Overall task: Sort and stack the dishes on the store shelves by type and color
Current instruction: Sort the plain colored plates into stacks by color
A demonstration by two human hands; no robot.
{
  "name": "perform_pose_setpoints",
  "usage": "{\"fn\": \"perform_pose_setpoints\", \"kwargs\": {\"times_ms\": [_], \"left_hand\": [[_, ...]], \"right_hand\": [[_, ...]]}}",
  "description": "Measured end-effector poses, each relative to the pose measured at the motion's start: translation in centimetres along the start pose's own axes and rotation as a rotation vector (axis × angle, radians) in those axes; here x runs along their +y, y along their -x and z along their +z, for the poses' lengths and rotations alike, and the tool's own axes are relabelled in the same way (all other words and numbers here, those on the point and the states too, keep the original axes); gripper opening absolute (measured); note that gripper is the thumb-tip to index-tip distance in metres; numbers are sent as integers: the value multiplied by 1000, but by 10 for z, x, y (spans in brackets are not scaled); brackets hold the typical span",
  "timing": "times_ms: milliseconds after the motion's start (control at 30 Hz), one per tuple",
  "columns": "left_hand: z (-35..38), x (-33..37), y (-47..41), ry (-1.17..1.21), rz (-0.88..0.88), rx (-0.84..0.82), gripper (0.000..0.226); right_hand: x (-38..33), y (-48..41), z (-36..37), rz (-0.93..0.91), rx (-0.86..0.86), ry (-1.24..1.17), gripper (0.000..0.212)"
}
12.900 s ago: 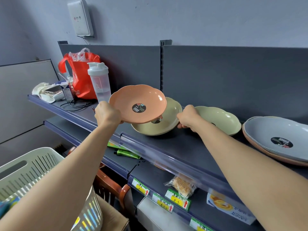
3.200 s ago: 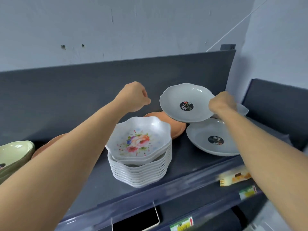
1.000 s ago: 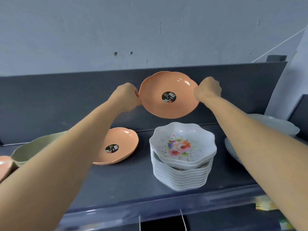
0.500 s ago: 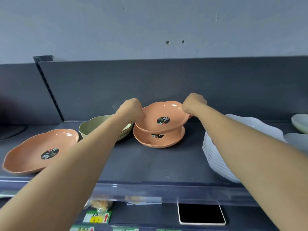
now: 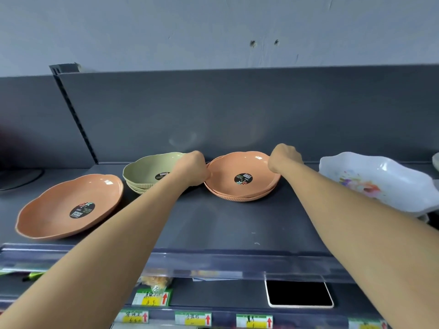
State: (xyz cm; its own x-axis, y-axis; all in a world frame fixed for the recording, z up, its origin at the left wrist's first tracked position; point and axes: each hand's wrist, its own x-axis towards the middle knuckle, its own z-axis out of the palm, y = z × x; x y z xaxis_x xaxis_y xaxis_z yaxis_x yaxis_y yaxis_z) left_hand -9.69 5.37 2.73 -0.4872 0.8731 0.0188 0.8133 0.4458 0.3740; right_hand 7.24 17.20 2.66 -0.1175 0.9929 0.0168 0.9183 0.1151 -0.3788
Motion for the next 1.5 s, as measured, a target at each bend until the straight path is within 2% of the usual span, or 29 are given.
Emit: {"fn": "perform_pose_setpoints", "kwargs": {"times_ms": [67,167,300,400,533,633,800,933,1100,1167,1267,1367,1500], "left_hand": [[3,0,1,-17,1,0,14],[9,1,4,-35,-31,-14,31],[19,5,9,50,-124,-100,31],[25,6,9,115,-176,-105,28],[26,10,13,97,-196,-117,30],[24,14,19,116,-225,-118,30],[18,27,20,444,-275,-30,23],[-1,35,21,614,-306,102,18],[-33,20,35,589,-343,240,22],[-44,4,41,575,-376,301,20],[-63,-24,56,614,-422,383,18],[-81,-57,75,570,-505,461,19],[-94,-104,101,575,-629,544,14]], "right_hand": [[2,-1,2,-4,-19,13,27],[6,-1,6,17,-76,10,29],[6,-1,9,23,-167,-20,31],[3,2,7,36,-246,-3,15],[0,9,1,51,-284,28,12],[2,9,-2,26,-248,-18,31],[5,5,-18,17,-120,-129,37],[1,6,-36,-19,24,-206,34],[-24,11,-50,-165,125,-310,13],[-40,14,-50,-252,128,-333,33],[-69,24,-45,-453,67,-302,43],[-96,42,-36,-645,-4,-210,43],[-132,69,-22,-811,-30,-122,35]]}}
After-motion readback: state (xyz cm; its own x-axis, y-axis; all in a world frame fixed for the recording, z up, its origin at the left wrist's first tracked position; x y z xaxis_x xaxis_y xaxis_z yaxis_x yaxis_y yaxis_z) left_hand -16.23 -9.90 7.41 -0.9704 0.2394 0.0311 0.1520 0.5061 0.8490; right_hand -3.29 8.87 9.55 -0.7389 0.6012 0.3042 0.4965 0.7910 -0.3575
